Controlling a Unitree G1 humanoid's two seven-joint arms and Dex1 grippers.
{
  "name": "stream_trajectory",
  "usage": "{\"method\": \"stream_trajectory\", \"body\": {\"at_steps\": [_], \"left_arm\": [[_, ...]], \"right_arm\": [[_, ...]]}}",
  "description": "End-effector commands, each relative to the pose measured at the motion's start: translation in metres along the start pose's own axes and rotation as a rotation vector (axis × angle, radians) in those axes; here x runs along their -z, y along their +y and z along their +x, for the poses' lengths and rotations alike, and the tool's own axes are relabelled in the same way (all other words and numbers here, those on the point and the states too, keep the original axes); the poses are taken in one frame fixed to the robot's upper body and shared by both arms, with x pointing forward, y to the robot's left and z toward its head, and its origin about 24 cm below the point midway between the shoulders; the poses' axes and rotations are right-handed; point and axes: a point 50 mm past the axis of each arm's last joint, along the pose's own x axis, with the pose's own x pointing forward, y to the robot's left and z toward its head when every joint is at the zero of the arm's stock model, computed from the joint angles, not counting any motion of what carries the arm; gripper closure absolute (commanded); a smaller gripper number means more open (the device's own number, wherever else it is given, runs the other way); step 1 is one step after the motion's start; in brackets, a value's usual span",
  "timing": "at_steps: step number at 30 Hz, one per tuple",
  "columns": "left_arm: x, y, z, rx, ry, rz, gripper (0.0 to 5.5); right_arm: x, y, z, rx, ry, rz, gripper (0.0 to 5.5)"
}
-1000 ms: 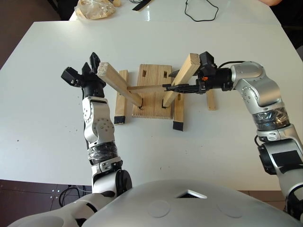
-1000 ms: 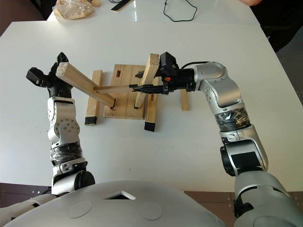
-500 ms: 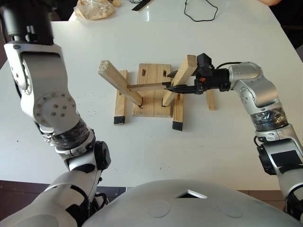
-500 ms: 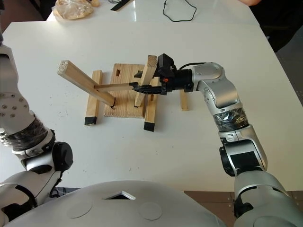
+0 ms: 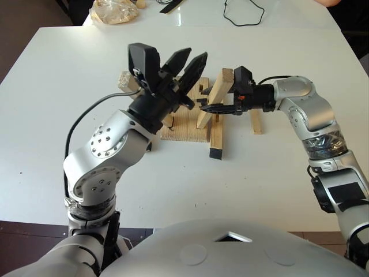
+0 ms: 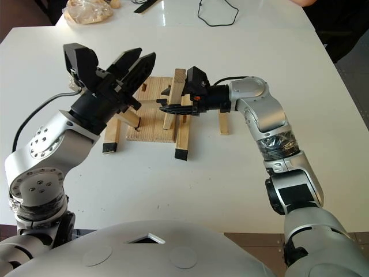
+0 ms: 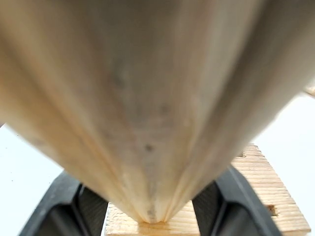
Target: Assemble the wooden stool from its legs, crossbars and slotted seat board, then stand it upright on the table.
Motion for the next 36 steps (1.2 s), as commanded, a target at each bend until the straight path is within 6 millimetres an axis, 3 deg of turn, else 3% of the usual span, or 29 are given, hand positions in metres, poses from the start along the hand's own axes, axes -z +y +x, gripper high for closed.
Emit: {"method": "stream_trajectory", "body": {"at_steps": [1,7,11,28,31,34,36], "left_arm": [[0.019,0.0,-0.006,-0.072,0.112,0.004,4.39],[0.054,0.016,-0.01,-0.246,0.351,-0.027,5.41],[0.089,0.023,-0.022,-0.297,0.564,-0.025,5.5],[0.127,0.036,-0.036,-0.268,0.739,0.055,5.5],[0.109,0.046,-0.021,-0.343,0.555,0.038,5.5],[0.057,0.041,0.005,-0.286,0.163,-0.067,5.5],[0.038,0.033,0.007,-0.21,0.041,-0.093,5.5]], "right_arm": [[0.027,0.002,-0.007,0.044,0.152,0.084,3.47],[0.028,0.002,-0.006,0.048,0.155,0.083,3.47],[0.026,0.002,-0.004,0.046,0.147,0.081,3.47],[0.014,-0.004,0.0,0.06,0.105,0.065,3.47],[0.014,-0.007,0.0,0.06,0.124,0.05,3.47],[0.023,-0.006,-0.002,0.069,0.155,0.053,3.47],[0.024,-0.005,-0.002,0.067,0.154,0.056,3.47]]}}
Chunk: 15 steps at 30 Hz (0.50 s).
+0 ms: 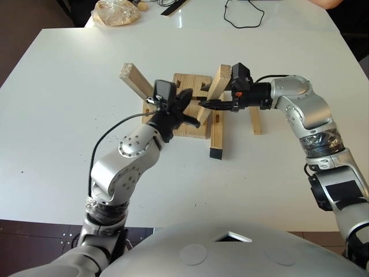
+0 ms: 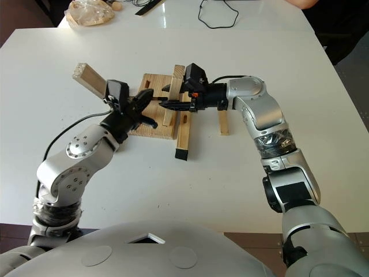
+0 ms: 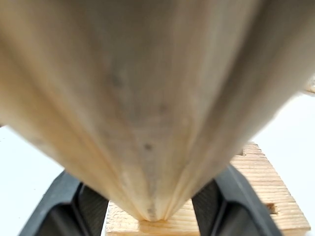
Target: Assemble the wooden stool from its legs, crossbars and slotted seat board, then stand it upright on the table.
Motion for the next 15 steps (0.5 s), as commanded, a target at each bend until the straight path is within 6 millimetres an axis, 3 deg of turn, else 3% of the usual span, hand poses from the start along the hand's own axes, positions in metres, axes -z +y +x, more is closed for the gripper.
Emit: {"method": "stream_trajectory", "body": {"at_steps": [1,3,6,10,13,15], "left_arm": [[-0.023,-0.005,-0.005,0.079,-0.153,-0.067,5.5],[-0.015,-0.01,-0.007,0.121,-0.097,-0.046,5.5],[0.016,-0.015,-0.009,0.182,0.103,-0.033,5.5],[0.049,0.002,-0.009,0.071,0.329,-0.005,5.5],[0.032,0.002,-0.005,0.07,0.222,-0.04,5.5],[0.0,-0.007,-0.005,0.145,0.018,-0.054,5.5]], "right_arm": [[0.024,0.002,-0.005,0.018,0.138,0.042,3.47],[0.023,0.001,-0.005,0.017,0.136,0.041,3.47],[0.021,0.0,-0.004,0.017,0.131,0.036,3.47],[0.015,-0.003,-0.004,0.014,0.114,0.03,3.47],[0.014,-0.003,-0.005,0.013,0.106,0.031,3.47],[0.014,-0.003,-0.007,0.017,0.106,0.034,3.47]]}}
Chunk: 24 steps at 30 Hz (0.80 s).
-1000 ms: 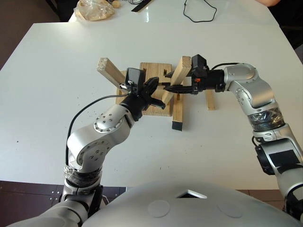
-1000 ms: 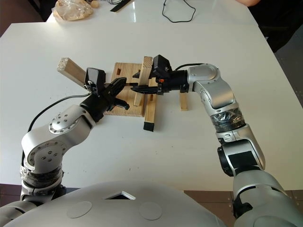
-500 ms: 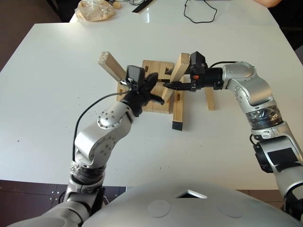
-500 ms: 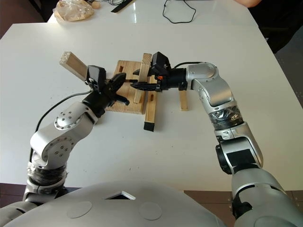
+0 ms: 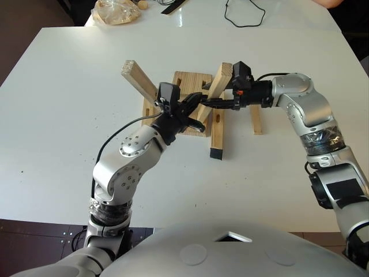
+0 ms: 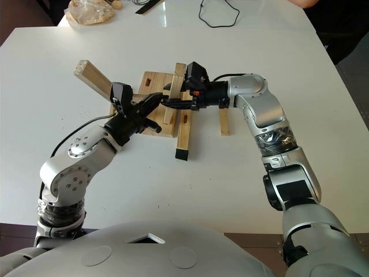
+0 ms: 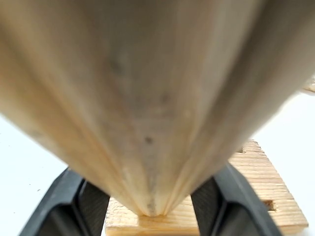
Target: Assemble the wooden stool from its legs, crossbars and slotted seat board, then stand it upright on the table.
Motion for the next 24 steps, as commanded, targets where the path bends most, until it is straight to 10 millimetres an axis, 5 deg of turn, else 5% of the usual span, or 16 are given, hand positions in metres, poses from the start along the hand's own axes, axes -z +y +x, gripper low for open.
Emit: {"method": "stream_trajectory", "body": {"at_steps": [1,4,6,10,13,16,19,21,24], "left_arm": [[-0.035,-0.004,-0.007,0.045,-0.228,-0.011,5.5],[-0.115,-0.018,-0.033,0.182,-0.677,-0.05,5.5],[-0.151,-0.017,-0.055,0.224,-0.871,-0.057,5.5],[-0.191,0.028,-0.096,-0.015,-1.04,-0.021,5.5],[-0.159,0.094,-0.101,-0.449,-0.756,0.085,5.5],[-0.103,0.107,-0.08,-0.417,-0.458,0.071,5.5],[-0.063,0.042,-0.047,0.022,-0.332,0.059,5.5],[-0.058,-0.003,-0.04,0.306,-0.372,0.011,5.5],[-0.05,-0.029,-0.041,0.463,-0.375,-0.002,5.5]], "right_arm": [[0.014,0.0,-0.005,0.013,0.091,0.043,3.47],[0.015,0.0,-0.008,0.021,0.086,0.05,3.47],[0.016,-0.001,-0.01,0.028,0.089,0.053,3.47],[0.017,-0.002,-0.009,0.014,0.092,0.054,3.47],[0.015,-0.003,-0.008,-0.005,0.095,0.052,3.47],[0.014,-0.002,-0.01,-0.003,0.095,0.053,3.47],[0.012,0.002,-0.006,-0.041,0.092,0.048,3.47],[0.01,0.008,-0.004,-0.1,0.091,0.041,3.47],[0.009,0.016,-0.005,-0.187,0.101,0.029,3.47]]}}
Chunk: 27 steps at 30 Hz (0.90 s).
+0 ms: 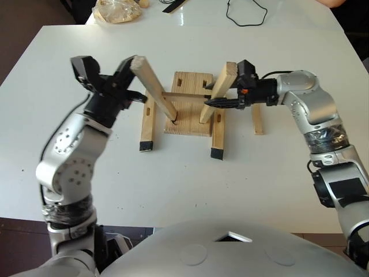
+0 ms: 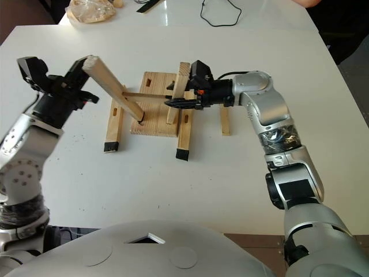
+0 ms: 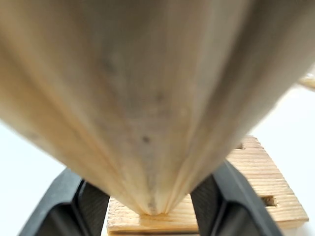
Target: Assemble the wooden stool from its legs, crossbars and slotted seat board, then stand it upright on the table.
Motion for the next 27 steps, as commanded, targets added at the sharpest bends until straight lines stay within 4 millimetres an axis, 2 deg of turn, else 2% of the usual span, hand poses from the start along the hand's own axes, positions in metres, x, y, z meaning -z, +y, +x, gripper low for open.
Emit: {"method": "stream_trajectory", "body": {"at_steps": [1,3,5,8,9,10,11,13,14,15,18,19,21,22,25,27], "left_arm": [[0.006,-0.077,-0.002,0.519,-0.017,-0.085,5.5],[0.006,-0.062,-0.004,0.445,-0.01,-0.052,5.5],[0.007,-0.038,-0.006,0.33,0.012,0.005,5.5],[0.007,0.01,-0.012,0.099,0.054,0.106,5.5],[0.003,0.032,-0.016,-0.017,0.047,0.139,5.5],[-0.003,0.045,-0.02,-0.081,0.034,0.163,5.5],[-0.002,0.034,-0.017,-0.008,0.027,0.141,5.5],[0.02,-0.03,-0.007,0.34,0.073,0.022,5.5],[0.03,-0.048,-0.008,0.432,0.108,-0.011,5.5],[0.037,-0.048,-0.008,0.422,0.133,-0.012,5.5],[0.038,0.0,-0.01,0.208,0.168,0.06,5.5],[0.036,0.018,-0.015,0.152,0.185,0.084,5.5],[0.032,0.044,-0.023,0.074,0.209,0.107,5.5],[0.03,0.051,-0.026,0.046,0.206,0.102,5.5],[0.029,0.056,-0.031,0.009,0.202,0.086,5.5],[0.029,0.062,-0.033,-0.078,0.187,0.106,5.5]], "right_arm": [[0.008,0.015,0.017,-0.14,0.088,0.017,3.47],[0.01,0.012,0.015,-0.133,0.098,0.015,3.47],[0.012,0.01,0.014,-0.121,0.106,0.018,3.47],[0.016,0.007,0.013,-0.087,0.115,0.025,3.47],[0.017,0.005,0.013,-0.075,0.114,0.026,3.47],[0.016,0.004,0.012,-0.069,0.113,0.025,3.47],[0.015,0.004,0.013,-0.074,0.108,0.022,3.47],[0.014,0.002,0.02,-0.105,0.109,0.002,3.47],[0.013,-0.002,0.025,-0.113,0.112,-0.01,3.47],[0.012,-0.006,0.027,-0.113,0.113,-0.023,3.47],[0.007,-0.018,0.021,-0.104,0.066,-0.059,3.47],[0.004,-0.021,0.016,-0.099,0.04,-0.075,3.09],[0.001,-0.025,0.006,-0.069,0.004,-0.102,2.72],[0.0,-0.025,-0.001,-0.051,-0.002,-0.114,2.56],[-0.004,-0.023,-0.022,0.033,-0.003,-0.159,1.97],[-0.007,-0.011,-0.048,0.092,0.016,-0.167,1.97]]}}
